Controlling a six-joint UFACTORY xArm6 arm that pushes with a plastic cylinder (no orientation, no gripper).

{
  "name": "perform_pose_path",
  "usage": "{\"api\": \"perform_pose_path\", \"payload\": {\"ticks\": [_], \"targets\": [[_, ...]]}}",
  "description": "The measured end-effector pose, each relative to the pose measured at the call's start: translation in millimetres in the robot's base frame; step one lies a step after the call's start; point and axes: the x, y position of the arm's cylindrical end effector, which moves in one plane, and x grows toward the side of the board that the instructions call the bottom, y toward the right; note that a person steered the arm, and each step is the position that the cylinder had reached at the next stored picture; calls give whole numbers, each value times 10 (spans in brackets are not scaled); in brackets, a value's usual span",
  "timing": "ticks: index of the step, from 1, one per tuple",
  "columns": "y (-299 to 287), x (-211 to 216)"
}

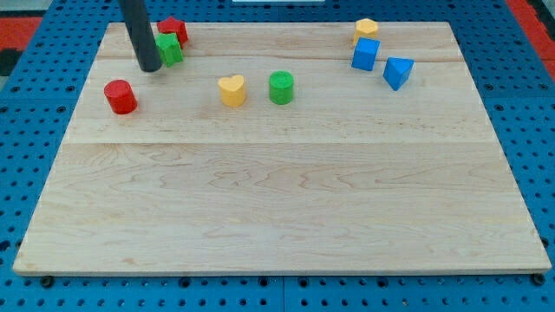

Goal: Move the red circle to the bottom of the green star

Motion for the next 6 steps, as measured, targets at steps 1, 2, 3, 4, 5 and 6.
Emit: {"api": "perform_pose_path", "payload": {"ticks": [1, 2, 3, 4, 5, 6], "targets": [[22, 519], [-101, 969], [-484, 750], [-702, 450], [-501, 340], [-21, 341]]}}
